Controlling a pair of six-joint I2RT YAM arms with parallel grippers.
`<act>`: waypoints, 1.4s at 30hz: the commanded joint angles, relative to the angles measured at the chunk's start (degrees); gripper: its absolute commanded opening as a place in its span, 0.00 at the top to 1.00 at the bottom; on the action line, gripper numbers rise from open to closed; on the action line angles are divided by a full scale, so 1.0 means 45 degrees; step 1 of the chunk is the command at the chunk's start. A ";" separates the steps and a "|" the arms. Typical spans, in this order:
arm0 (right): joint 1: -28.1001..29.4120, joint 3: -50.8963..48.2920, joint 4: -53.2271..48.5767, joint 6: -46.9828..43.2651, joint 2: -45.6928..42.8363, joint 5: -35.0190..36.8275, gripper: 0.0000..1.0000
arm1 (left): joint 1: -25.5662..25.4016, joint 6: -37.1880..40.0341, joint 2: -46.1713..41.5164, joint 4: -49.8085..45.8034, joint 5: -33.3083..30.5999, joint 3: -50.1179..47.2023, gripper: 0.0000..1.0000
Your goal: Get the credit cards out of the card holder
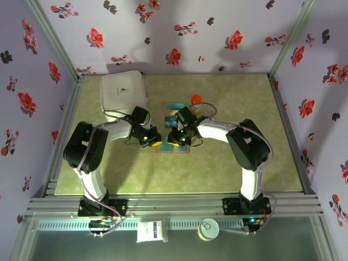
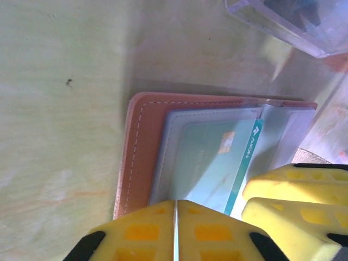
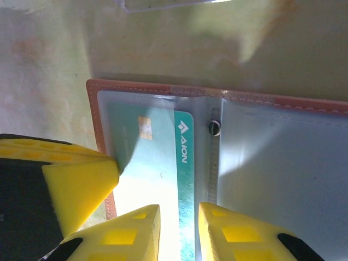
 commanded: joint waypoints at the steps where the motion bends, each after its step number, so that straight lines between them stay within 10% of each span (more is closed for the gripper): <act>1: 0.0089 -0.0071 0.0102 -0.0046 -0.0130 0.0061 0.75 | 0.0030 0.0408 -0.0065 -0.0408 -0.0178 0.0209 0.95; 42: 0.0047 -0.0653 0.1700 0.0325 0.0156 -0.0607 0.90 | 0.0029 0.0785 0.0291 -0.1060 -0.0566 0.0411 1.00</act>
